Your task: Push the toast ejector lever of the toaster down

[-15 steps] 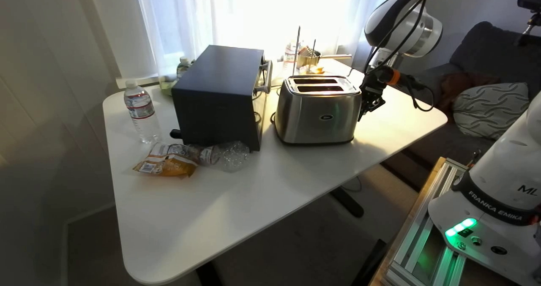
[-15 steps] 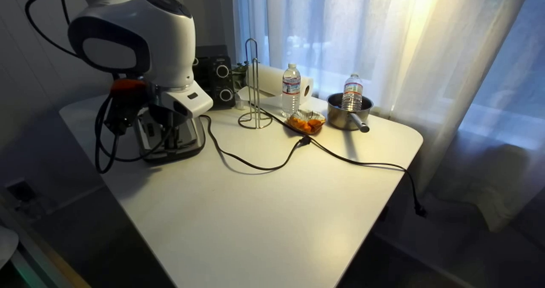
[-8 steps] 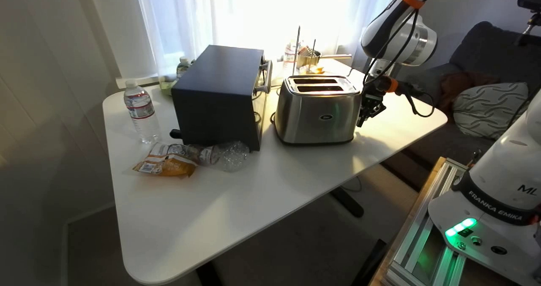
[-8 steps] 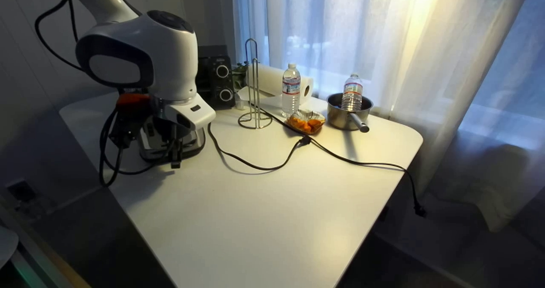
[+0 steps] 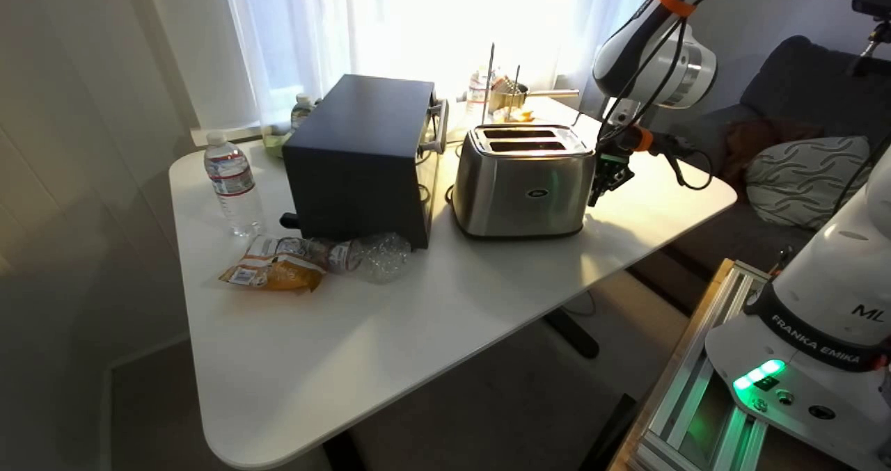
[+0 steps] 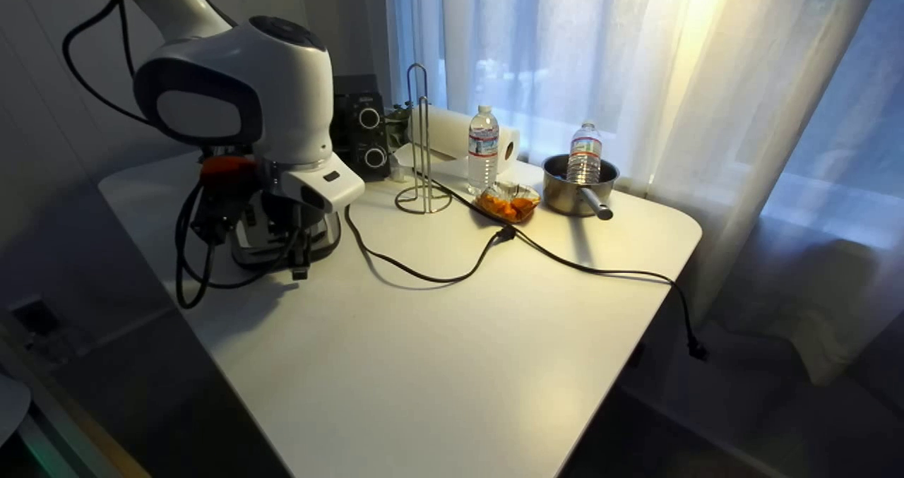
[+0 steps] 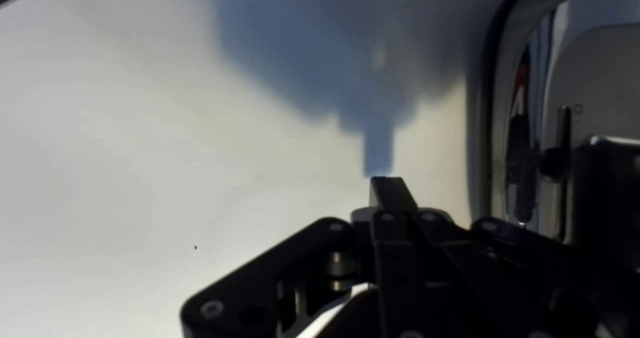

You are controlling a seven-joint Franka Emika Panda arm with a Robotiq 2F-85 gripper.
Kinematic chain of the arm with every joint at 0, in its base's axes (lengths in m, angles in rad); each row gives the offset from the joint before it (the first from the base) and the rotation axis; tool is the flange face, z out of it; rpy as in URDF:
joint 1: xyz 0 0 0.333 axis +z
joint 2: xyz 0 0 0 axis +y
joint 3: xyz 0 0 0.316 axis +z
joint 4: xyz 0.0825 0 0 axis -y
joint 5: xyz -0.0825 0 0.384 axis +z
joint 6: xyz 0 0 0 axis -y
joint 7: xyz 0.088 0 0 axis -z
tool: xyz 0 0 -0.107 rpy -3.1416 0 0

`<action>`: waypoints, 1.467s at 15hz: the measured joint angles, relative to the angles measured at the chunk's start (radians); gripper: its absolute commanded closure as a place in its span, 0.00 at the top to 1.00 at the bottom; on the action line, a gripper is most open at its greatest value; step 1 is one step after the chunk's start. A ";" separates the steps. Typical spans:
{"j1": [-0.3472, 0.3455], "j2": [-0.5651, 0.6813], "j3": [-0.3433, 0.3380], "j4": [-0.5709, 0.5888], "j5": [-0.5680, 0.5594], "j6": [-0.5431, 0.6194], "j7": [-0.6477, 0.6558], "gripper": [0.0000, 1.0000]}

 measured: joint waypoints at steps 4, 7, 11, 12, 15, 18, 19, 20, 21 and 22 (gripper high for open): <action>0.000 -0.031 -0.004 0.037 -0.157 -0.021 0.103 0.01; -0.006 -0.103 -0.013 0.068 -0.240 -0.126 0.139 0.02; -0.023 -0.266 -0.014 0.087 -0.304 -0.317 0.139 0.28; -0.025 -0.316 -0.013 0.089 -0.311 -0.367 0.133 0.30; -0.026 -0.471 -0.008 0.089 -0.312 -0.479 0.094 0.49; -0.024 -0.613 0.004 0.087 -0.312 -0.538 0.043 0.69; -0.021 -0.653 0.009 0.086 -0.312 -0.548 0.017 0.77; -0.016 -0.688 0.014 0.085 -0.312 -0.558 -0.015 0.83; -0.008 -0.719 0.017 0.085 -0.312 -0.570 -0.049 0.89; 0.004 -0.747 0.018 0.084 -0.312 -0.584 -0.084 0.98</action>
